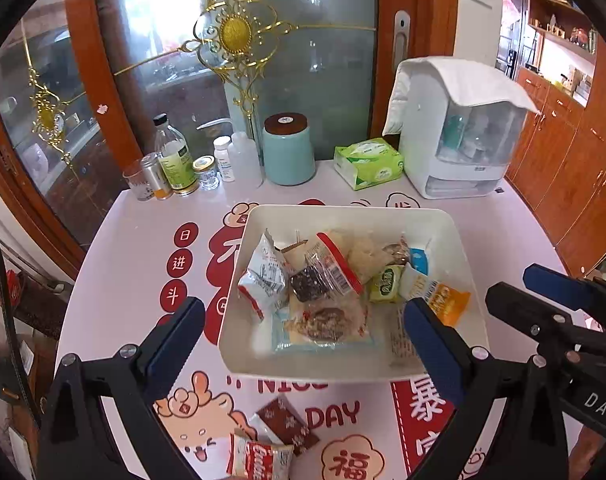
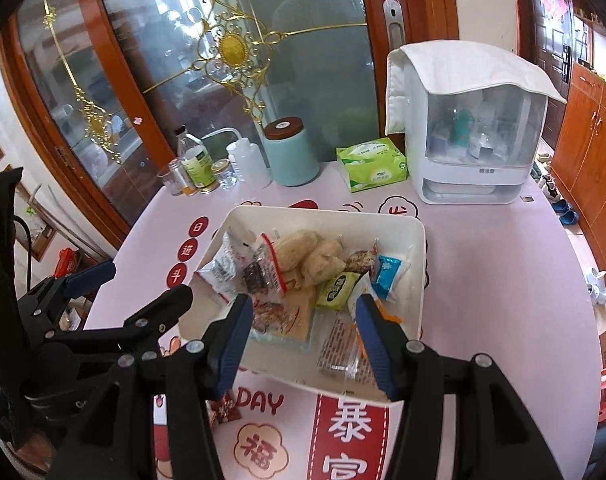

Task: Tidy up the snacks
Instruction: 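Withdraw both tools from the tray toward the last snacks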

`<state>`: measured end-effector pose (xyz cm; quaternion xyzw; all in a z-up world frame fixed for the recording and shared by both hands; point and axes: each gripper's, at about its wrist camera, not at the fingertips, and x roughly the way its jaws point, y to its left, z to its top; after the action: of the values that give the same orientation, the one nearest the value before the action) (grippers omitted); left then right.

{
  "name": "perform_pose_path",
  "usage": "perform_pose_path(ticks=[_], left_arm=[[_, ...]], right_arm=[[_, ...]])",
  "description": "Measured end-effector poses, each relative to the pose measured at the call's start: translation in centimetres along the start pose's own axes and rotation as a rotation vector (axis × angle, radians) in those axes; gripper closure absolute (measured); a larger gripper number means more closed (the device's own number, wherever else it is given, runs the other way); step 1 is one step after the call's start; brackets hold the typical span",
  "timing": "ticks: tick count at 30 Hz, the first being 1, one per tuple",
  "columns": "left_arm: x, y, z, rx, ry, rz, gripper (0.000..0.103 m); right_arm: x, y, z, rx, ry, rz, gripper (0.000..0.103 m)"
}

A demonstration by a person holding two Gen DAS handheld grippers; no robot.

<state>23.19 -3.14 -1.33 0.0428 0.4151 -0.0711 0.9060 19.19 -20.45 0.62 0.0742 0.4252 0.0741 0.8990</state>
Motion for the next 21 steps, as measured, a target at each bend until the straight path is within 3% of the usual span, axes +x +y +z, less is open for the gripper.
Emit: perform_pose_path(ticks=[12, 21], left_arm=[[-5.9, 1.0, -5.4, -0.010, -0.043, -0.023, 0.004], [-6.4, 3.9, -11.5, -0.036, -0.011, 0.000, 0.004]], right_arm=[[-4.2, 1.4, -5.2, -0.028, -0.020, 0.054, 0.047], [-3.3, 3.0, -9.3, -0.064, 0.020, 0.069, 0.044]])
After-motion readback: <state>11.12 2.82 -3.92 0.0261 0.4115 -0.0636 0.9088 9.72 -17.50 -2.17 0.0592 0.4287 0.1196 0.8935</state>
